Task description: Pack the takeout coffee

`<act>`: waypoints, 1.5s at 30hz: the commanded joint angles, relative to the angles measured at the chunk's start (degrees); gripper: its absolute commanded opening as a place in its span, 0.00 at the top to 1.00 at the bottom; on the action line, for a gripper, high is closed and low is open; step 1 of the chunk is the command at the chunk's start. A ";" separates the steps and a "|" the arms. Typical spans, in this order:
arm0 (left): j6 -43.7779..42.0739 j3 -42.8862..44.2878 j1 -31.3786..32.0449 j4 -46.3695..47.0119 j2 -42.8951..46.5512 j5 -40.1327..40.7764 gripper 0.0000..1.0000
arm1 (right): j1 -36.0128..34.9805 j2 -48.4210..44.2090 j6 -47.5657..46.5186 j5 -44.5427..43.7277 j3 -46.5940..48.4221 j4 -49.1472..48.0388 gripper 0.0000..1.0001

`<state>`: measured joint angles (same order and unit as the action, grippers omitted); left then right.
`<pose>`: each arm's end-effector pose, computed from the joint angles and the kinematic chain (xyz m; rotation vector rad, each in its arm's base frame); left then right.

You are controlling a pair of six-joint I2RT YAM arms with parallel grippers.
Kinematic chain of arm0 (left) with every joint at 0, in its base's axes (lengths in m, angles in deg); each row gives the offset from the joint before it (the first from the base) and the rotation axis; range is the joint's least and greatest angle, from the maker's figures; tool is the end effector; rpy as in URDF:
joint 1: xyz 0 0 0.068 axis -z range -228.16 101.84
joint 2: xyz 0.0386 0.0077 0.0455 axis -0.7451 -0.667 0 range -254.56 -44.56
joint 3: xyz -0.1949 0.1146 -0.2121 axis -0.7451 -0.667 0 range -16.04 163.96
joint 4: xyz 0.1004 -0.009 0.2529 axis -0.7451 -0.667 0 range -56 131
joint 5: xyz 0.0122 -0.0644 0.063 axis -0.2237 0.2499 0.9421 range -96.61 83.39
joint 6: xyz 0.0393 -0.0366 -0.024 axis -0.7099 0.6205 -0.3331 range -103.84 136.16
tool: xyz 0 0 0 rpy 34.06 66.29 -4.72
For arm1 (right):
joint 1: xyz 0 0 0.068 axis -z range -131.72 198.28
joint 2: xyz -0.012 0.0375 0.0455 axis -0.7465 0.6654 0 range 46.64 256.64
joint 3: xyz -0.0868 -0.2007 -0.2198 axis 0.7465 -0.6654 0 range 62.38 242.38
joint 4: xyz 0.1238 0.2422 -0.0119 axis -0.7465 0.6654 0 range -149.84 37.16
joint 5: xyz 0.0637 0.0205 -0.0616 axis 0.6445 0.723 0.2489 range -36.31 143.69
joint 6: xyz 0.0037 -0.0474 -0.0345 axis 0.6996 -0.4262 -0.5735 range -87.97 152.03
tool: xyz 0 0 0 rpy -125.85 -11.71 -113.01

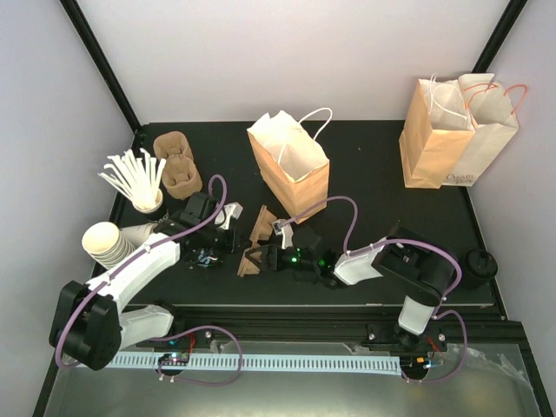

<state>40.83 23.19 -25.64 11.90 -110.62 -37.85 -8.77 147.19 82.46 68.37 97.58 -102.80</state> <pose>0.1903 -0.1028 0.2360 0.1766 2.6412 -0.9993 0.1777 0.2940 0.1587 -0.3244 2.2398 1.3890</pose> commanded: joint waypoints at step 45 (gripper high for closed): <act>-1.63 2.57 -0.47 -2.43 2.49 6.03 0.89 | 3.53 -2.66 3.29 -2.40 -12.88 -6.08 0.23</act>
<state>40.24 23.38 -25.71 11.09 -109.24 -34.07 -5.63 145.07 87.45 68.13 86.11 -113.49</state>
